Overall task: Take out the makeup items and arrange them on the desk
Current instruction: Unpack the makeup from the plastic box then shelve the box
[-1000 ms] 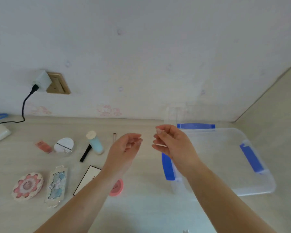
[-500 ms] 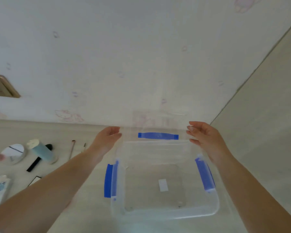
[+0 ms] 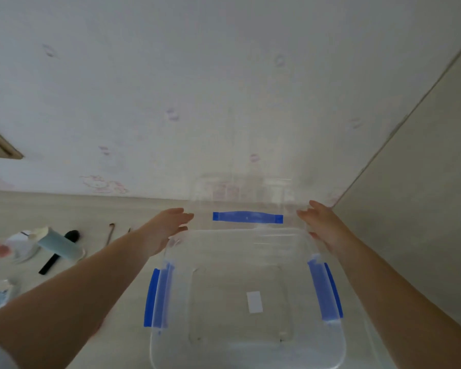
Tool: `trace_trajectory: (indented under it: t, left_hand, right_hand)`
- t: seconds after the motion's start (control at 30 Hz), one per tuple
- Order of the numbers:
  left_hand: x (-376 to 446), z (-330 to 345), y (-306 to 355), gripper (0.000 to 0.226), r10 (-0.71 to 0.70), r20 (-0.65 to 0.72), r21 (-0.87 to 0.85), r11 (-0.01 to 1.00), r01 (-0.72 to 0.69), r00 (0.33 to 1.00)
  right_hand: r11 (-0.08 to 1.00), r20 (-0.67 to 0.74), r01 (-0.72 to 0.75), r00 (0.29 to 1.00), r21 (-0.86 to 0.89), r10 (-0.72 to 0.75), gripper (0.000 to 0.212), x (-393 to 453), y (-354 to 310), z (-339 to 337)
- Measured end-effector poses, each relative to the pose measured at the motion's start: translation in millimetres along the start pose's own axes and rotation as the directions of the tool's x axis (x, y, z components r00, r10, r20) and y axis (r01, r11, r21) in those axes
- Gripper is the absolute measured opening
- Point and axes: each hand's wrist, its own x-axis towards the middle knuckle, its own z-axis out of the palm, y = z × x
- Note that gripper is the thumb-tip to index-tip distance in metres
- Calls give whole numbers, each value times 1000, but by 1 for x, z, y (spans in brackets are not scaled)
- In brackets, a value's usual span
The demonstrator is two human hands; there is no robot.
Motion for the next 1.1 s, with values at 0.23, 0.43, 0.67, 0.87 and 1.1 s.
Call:
trace_trajectory:
  t: [0.23, 0.43, 0.67, 0.87, 1.1]
  left_hand:
    - [1, 0, 4, 47, 42, -46, 200, 979, -32, 998]
    - [-16, 1, 14, 37, 115, -57, 126, 986, -107, 992]
    - [-52, -11, 7, 33, 327, -98, 29, 945, -326, 940]
    - [-88, -16, -22, 20, 385, -153, 34, 923, -384, 910]
    - [-119, -25, -51, 39, 437, -183, 30, 898, -439, 881]
  right_hand:
    - [998, -28, 20, 999, 59, -18, 60, -8, 1, 1]
    - [974, -105, 149, 986, 171, -133, 49, -35, -5, -8]
    - [812, -185, 278, 960, 513, -211, 23, -82, -14, -14]
    - [749, -219, 301, 953, 591, -211, 17, -122, 6, -7]
    - [660, -223, 325, 946, 678, -237, 28, -148, 26, -8]
